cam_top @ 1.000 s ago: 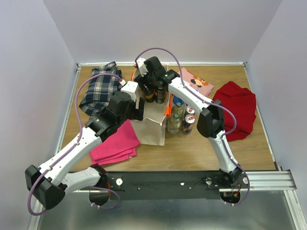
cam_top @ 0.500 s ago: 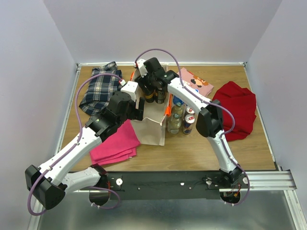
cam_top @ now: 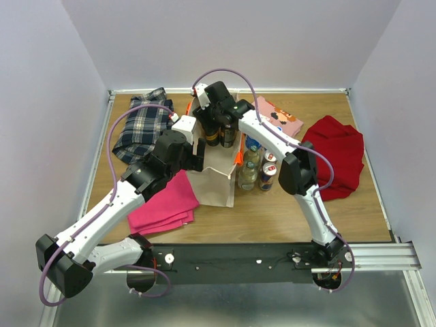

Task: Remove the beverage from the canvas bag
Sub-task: Take out the drink from the canvas bag.

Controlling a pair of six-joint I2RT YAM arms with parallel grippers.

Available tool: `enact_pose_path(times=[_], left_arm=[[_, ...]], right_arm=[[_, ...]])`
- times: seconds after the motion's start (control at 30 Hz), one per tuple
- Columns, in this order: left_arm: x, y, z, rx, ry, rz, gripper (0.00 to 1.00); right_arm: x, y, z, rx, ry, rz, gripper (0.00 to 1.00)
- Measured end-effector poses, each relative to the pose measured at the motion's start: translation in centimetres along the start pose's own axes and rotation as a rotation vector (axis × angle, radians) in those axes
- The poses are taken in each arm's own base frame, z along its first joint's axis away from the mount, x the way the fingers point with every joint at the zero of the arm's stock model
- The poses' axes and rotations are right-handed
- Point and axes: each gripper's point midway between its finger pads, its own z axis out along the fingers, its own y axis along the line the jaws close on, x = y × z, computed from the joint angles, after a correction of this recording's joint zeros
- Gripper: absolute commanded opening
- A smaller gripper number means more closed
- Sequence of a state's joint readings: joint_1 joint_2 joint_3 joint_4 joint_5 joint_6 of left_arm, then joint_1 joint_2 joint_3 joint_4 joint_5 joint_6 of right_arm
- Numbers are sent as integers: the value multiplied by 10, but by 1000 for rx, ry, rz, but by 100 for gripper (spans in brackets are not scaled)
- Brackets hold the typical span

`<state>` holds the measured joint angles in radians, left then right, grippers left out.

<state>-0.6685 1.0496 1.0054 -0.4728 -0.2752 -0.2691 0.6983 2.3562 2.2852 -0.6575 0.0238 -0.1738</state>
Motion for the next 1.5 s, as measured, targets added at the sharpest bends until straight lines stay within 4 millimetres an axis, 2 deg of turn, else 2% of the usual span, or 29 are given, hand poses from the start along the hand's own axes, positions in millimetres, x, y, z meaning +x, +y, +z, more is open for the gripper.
enact_pose_path(times=[0.17,0.37,0.6,1.37,1.5], left_arm=[[0,0,0,0,1,0,92],[0,0,0,-1,1,0,99],[0,1,0,-7,0,0,99],[-6,10,-5,-51,-31,-18,99],[-9,21,-9,-113,-50,-46,99]], right_arm=[[0,0,0,0,0,0,1],[-1,0,-1,0,-4,2,1],[-2,0,-4,-1,-5,12,1],[-39,1,-55,-27,-102,54,1],[-47,1,-74,-28,-119,70,1]])
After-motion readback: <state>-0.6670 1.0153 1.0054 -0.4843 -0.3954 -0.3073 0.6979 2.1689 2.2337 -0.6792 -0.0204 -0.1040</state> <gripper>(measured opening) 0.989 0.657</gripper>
